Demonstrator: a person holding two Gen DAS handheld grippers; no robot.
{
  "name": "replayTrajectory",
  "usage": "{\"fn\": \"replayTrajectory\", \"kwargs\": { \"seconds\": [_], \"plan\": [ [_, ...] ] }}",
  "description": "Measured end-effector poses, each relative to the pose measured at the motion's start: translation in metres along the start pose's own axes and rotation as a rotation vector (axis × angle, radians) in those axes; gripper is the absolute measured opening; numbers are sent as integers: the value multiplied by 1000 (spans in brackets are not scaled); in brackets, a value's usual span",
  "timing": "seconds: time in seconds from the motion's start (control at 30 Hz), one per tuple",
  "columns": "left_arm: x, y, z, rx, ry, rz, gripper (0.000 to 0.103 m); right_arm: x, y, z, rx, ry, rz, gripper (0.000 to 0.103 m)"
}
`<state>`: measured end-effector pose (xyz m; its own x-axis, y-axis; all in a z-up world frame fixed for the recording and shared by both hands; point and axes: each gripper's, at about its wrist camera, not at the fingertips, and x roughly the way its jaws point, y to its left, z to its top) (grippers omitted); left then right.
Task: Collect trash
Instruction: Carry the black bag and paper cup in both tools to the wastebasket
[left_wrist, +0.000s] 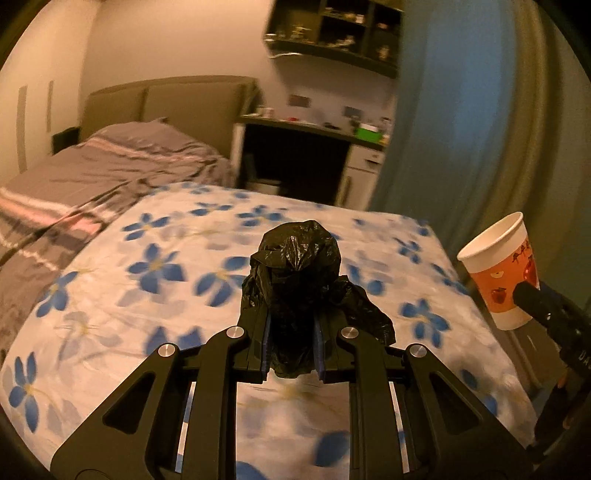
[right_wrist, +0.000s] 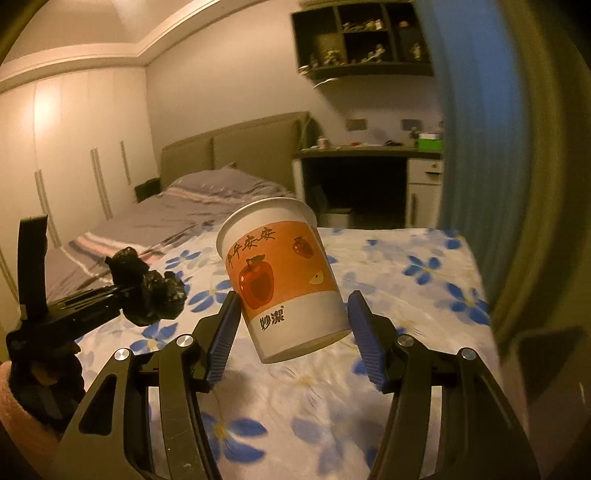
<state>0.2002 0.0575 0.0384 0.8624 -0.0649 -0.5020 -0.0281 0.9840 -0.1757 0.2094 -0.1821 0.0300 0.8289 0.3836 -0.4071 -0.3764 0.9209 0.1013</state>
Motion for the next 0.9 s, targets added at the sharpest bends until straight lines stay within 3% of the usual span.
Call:
{"fn": "replayTrajectory", "kwargs": {
  "seconds": [0.4,0.77,0.9],
  "plan": [
    [-2,-116,-25,138,32,-177,17,-75,-63,-39,104,-66,-172,59],
    [8,-207,-39,244,53,-308,17,-110,-113,-63,188,-109,-312,59],
    [15,-249,-41,277,41,-389,17,-120,-137,-73,226,-121,-391,59]
  ]
}}
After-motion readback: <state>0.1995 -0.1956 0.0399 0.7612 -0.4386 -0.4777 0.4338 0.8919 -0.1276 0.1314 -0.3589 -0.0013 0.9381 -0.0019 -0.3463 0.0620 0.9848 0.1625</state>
